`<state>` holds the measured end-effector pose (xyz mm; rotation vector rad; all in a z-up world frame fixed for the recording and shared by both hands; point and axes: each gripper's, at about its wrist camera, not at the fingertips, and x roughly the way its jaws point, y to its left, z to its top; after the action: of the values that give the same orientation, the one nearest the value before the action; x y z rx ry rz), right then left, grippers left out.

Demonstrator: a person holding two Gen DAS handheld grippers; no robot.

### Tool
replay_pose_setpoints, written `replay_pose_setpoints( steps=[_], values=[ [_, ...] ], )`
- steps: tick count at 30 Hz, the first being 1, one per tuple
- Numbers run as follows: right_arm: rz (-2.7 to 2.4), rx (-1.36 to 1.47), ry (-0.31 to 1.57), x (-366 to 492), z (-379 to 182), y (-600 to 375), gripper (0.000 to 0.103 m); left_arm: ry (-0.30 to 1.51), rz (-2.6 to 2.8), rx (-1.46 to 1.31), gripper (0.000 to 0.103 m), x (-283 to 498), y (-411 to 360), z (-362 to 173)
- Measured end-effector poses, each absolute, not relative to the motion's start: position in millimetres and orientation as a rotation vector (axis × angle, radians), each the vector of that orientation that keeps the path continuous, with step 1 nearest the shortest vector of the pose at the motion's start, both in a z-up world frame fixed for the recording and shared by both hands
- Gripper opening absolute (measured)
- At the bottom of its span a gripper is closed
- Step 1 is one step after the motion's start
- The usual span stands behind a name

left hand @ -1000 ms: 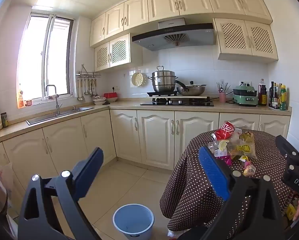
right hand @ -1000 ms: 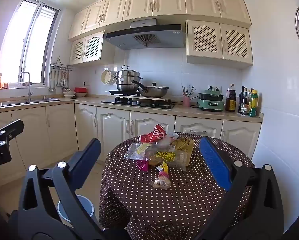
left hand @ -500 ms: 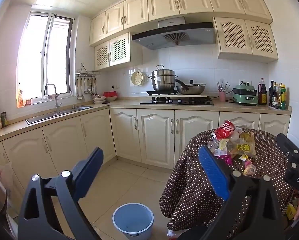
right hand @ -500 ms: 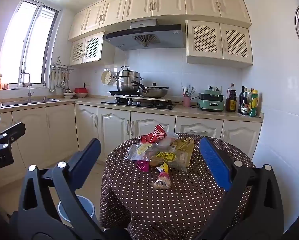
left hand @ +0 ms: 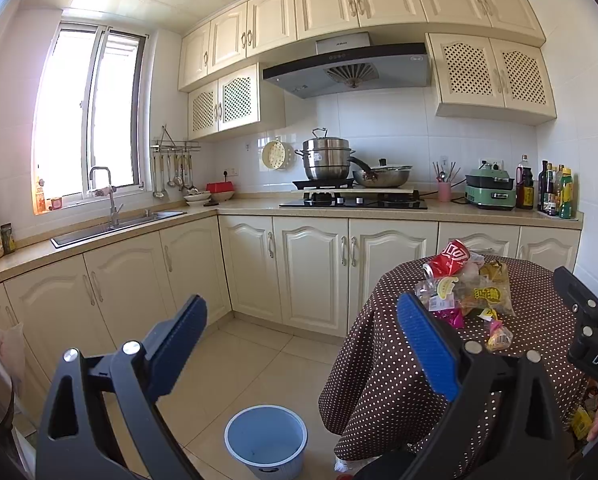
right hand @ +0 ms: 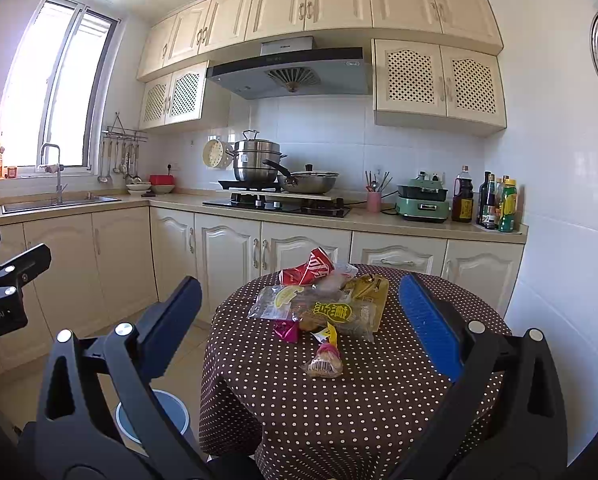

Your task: Collect trash

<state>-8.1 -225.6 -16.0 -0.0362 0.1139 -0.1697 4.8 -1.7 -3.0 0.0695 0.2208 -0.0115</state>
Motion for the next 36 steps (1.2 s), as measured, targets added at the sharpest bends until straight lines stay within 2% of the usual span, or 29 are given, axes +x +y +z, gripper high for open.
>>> replay_pose_setpoints(
  steps=[36],
  values=[
    [-0.164,-0.037,0.130,-1.8,-25.9,-223.4,0.097,0.235,-0.007,0.061,0.094,9.5,0.2,-5.7]
  ],
)
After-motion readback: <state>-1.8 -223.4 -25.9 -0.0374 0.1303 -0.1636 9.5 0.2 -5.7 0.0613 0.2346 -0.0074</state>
